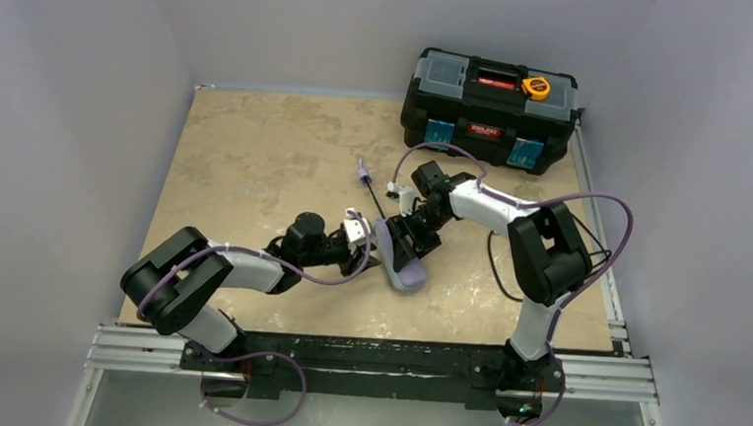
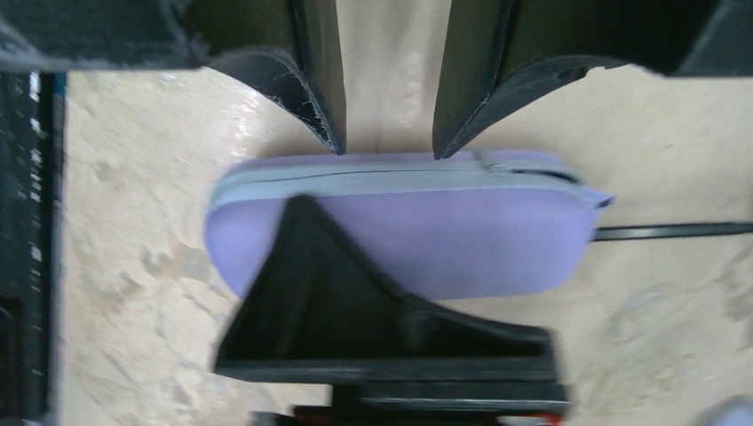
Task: Open the umbrella
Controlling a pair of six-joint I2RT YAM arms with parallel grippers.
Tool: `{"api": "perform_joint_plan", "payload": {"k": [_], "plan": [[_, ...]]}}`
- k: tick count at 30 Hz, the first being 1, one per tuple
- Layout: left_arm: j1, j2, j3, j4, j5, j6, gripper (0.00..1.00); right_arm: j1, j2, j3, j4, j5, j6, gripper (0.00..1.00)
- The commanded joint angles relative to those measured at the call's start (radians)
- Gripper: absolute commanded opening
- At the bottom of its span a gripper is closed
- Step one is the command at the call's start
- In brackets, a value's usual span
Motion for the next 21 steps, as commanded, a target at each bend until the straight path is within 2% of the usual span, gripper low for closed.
{"api": "perform_joint_plan", "payload": {"k": [1,7,14,21], "plan": [[0.026,-0.028,0.004,-0.029,-0.16,-0.108,0.39,0.008,0.008,-0.033,0.09,0.142,-0.024,0.0],[0.027,0.059,0.068,0.004,-0.215,-0.101,0.31,0.01,-0.008,-0.05,0.087,0.185,-0.009,0.0],[0.028,0.151,0.113,0.11,-0.198,-0.091,0.23,0.035,-0.019,-0.074,0.088,0.162,-0.029,0.0],[0.029,0.226,0.113,0.218,-0.119,0.05,0.21,0.042,-0.031,-0.091,0.07,0.135,-0.089,0.0]]}}
